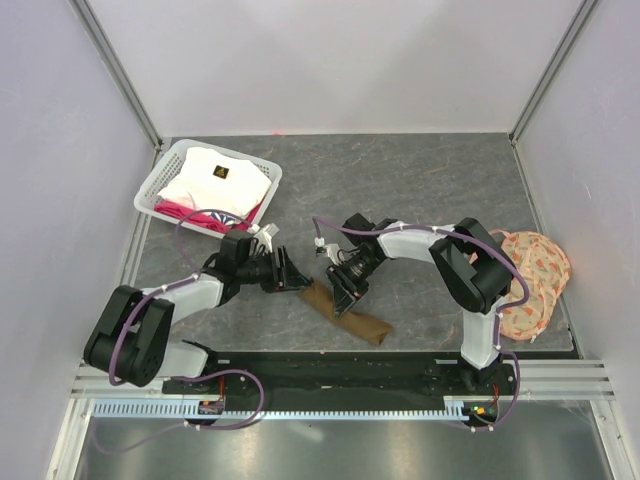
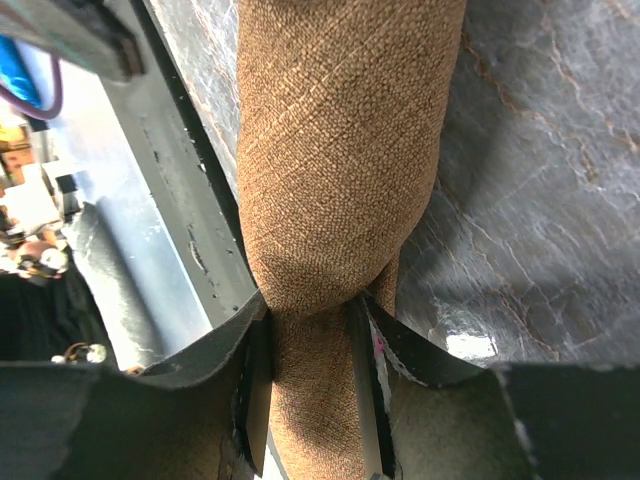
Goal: Fold the napkin, place the utensils inside, and roll it up
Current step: Roll the napkin with the utensil
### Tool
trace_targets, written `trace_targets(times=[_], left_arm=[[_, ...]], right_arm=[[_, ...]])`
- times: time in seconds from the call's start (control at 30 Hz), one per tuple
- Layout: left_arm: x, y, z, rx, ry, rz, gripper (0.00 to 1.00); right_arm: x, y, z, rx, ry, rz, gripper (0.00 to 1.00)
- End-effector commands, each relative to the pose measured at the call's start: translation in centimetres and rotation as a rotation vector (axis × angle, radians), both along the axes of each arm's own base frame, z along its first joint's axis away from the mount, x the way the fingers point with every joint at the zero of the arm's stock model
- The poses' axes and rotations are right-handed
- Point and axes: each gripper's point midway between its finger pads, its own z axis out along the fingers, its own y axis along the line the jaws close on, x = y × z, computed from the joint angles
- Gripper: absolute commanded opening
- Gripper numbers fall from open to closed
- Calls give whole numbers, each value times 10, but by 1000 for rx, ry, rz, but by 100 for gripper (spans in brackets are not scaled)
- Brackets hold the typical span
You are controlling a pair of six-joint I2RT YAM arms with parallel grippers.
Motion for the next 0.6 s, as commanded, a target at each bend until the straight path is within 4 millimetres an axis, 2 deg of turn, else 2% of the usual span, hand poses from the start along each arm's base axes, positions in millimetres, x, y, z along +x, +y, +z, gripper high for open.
trace_targets(times=[0.0, 0.2, 0.4, 0.5, 0.53, 0.57], left_arm=[[8, -13, 6, -43, -71, -57, 61], [4, -26, -4, -48, -41, -106, 59], [5, -34, -4, -48, -50, -124, 55], [4, -37, -8, -46, -39, -135, 40], [3, -37, -10, -46, -28, -138, 30], [2, -37, -11, -47, -22, -141, 25]], right_arm=[[1, 0, -4, 24, 12, 29, 41], [3, -2, -8, 15, 19, 28, 41], [3, -4, -11, 3, 18, 31, 41], [6, -3, -11, -1, 4, 28, 42], [8, -2, -10, -7, -3, 23, 42], [12, -4, -10, -23, -24, 18, 42]])
